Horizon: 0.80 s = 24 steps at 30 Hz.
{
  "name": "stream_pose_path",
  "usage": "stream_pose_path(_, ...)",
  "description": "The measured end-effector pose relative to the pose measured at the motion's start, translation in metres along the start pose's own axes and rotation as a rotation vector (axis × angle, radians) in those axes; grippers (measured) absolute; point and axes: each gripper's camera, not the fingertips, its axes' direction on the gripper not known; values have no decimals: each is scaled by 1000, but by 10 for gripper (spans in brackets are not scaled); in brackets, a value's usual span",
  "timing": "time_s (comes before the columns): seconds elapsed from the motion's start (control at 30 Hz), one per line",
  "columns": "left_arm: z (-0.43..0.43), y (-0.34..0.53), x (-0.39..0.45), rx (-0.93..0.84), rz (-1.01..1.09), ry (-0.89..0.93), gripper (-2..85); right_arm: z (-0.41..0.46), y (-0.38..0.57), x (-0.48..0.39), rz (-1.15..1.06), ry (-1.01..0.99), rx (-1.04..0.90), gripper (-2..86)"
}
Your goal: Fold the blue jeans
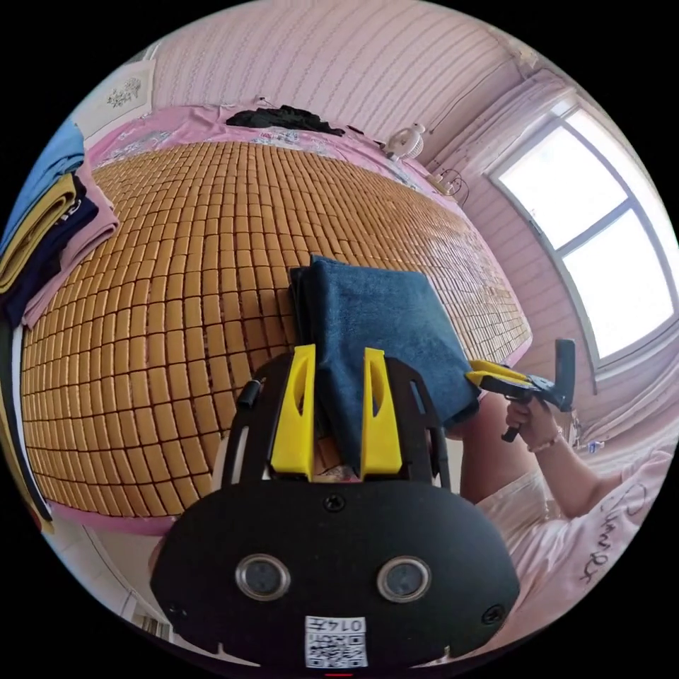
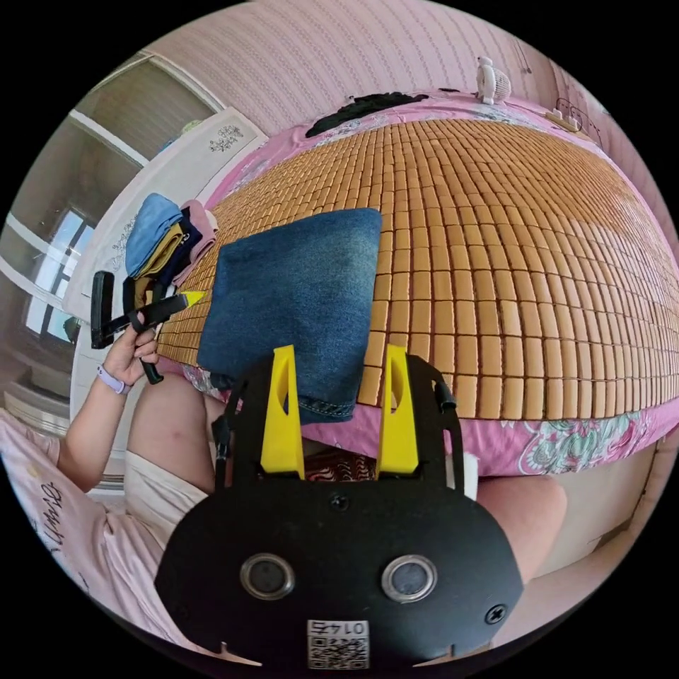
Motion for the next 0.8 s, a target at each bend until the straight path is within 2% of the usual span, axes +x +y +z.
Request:
stream_pose_path(0.1, -5, 17, 3, -3, 1, 22, 109, 13, -3, 19, 19, -137, -34, 136)
stream_pose_path(0.17, 25, 26, 6, -155, -12, 28, 96, 28, -8, 30, 77, -209, -100, 122)
stream_pose_path(0.3, 31, 30, 8, -151, -57, 95, 78, 36, -19, 33, -8, -230, -133, 85)
stream_pose_path(0.5, 46, 10, 59, -253, 51, 83, 64, 27, -33, 66, -121, -174, -147, 75)
stream_pose_path(0.6, 74, -9, 115, -264, 100, 107, 64, 6, -34, 122, -97, -108, -128, 74)
stream_pose_path(0.8, 173, -63, 288, -335, 302, 272, 65, -71, -8, 270, 47, 84, -106, 73)
